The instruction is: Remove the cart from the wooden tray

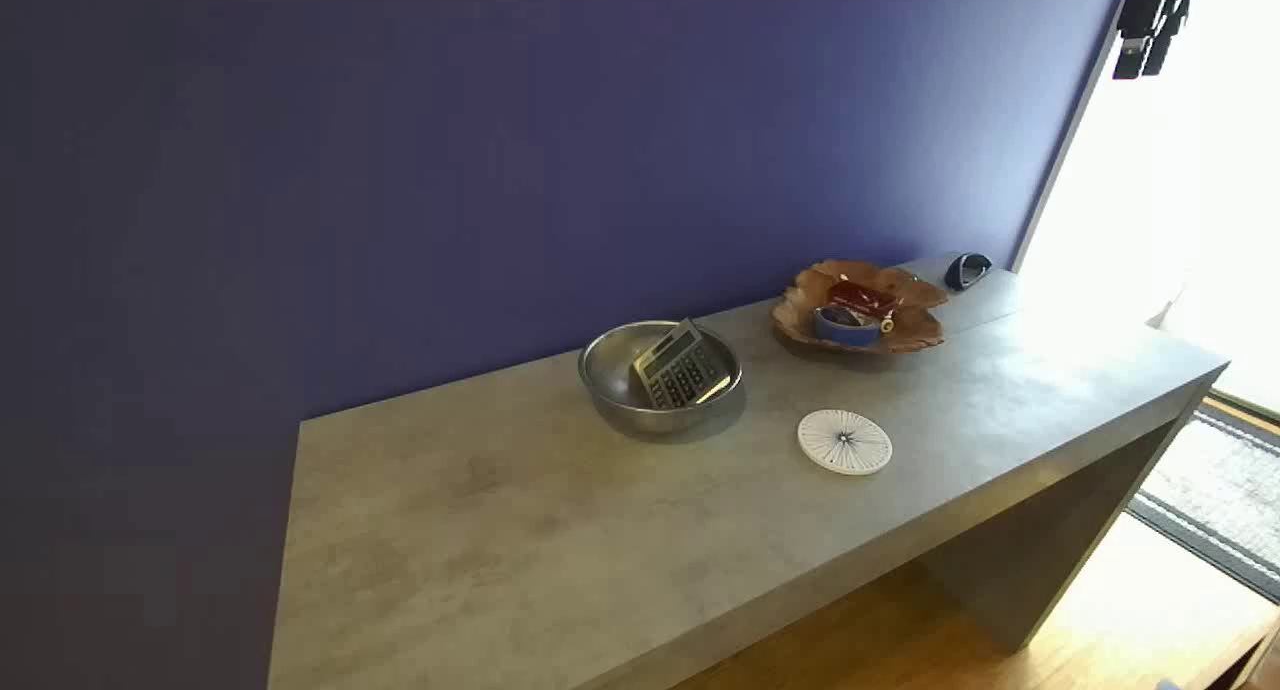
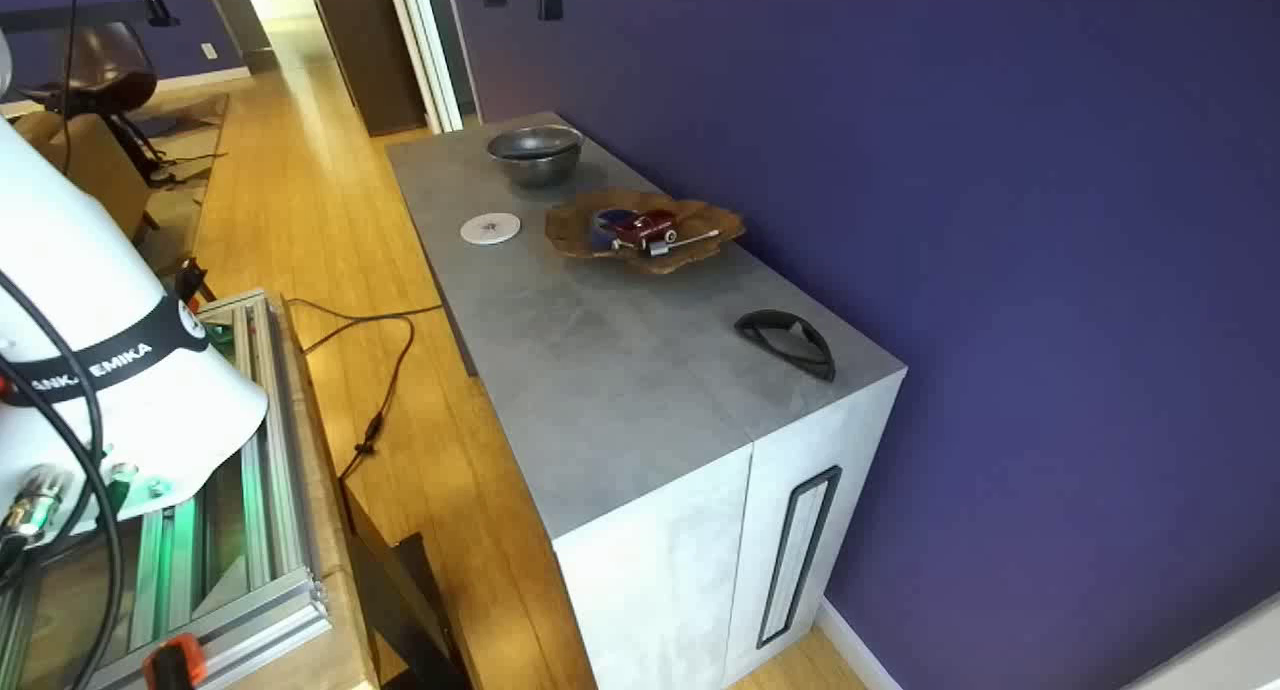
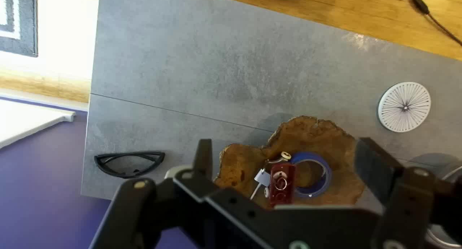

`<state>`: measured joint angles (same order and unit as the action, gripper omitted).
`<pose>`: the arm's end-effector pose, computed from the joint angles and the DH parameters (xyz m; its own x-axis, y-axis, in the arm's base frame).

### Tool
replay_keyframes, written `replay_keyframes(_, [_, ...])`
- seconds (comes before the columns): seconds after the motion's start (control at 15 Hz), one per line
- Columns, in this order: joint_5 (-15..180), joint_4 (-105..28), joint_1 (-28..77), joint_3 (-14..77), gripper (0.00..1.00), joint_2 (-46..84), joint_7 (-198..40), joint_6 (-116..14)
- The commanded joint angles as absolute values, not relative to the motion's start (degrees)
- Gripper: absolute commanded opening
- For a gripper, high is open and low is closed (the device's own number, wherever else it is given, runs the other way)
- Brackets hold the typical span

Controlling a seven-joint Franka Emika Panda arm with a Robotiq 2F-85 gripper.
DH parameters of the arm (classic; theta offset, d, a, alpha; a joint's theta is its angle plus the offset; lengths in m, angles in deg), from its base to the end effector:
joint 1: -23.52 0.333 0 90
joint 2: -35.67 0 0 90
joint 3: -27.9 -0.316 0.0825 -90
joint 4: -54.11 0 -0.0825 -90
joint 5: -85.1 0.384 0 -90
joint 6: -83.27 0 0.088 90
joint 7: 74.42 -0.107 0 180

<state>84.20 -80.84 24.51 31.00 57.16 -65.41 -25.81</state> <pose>0.4254 -0.0179 0.4664 0.9886 0.1306 -0.0750 0.1296 -0.9914 -0.0174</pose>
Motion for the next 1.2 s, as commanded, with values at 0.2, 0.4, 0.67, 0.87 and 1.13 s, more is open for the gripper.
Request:
replay_keyframes(0.2, [84.9,-81.1,25.1,30.2,1.0,55.6,-64.6,-26.1])
replay_keyframes(0.4, [86.5,-83.0,27.2,28.5,1.0,52.1,-64.5,-30.3])
replay_keyframes(0.67, [87.5,-84.1,28.7,26.3,1.0,43.8,-66.6,-42.7])
replay_keyframes(0.87, [90.3,-81.5,28.5,26.0,1.0,35.8,-68.2,-49.0])
replay_keyframes(1.13, [89.0,-82.3,28.1,25.6,1.0,35.1,-67.6,-49.2])
